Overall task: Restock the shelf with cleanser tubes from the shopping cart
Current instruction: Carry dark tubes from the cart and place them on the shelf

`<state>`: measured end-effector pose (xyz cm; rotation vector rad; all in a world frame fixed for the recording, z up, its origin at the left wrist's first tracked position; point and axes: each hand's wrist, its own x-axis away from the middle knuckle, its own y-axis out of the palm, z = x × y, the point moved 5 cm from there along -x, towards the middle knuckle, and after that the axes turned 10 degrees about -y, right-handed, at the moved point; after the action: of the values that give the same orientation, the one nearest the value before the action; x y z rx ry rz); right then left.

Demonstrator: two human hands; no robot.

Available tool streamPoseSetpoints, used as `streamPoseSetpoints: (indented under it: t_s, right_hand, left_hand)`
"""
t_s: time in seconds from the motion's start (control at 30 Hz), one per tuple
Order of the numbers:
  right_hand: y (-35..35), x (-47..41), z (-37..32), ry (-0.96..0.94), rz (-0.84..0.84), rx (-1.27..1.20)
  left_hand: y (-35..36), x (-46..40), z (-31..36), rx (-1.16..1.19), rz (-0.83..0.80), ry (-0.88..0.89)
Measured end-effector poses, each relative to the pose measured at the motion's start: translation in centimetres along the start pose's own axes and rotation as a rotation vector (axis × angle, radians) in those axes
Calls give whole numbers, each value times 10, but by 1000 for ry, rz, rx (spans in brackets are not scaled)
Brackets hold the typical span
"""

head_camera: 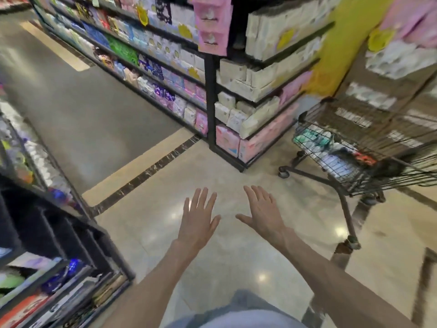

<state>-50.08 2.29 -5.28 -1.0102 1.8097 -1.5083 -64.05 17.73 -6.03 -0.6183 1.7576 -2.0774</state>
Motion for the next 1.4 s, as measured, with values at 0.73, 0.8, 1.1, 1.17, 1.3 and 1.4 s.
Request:
streamPoseSetpoints:
  t_s: [0.73,0.8,1.1,1.17,1.3,1.4]
  right_hand:
    - [-76,-58,370,668,103,-53]
    - [-82,-77,395,710,106,-59]
    - [-101,-134,515,832,153,-80]
    - [-104,-145,547,840,176,-95]
    - [-107,-169,623,849,192,-143]
    - [-104,-188,688,843,172,-196]
  left_hand:
    - [28,-343,341,15,-154,566]
    - [26,-380,364,44,-196,607]
    - [36,-503,459,0,-213,727]
    - [43,-528,482,11,-228,721]
    - [58,-579,539,15,-242,707]
    - [73,-622,587,31,-254,660]
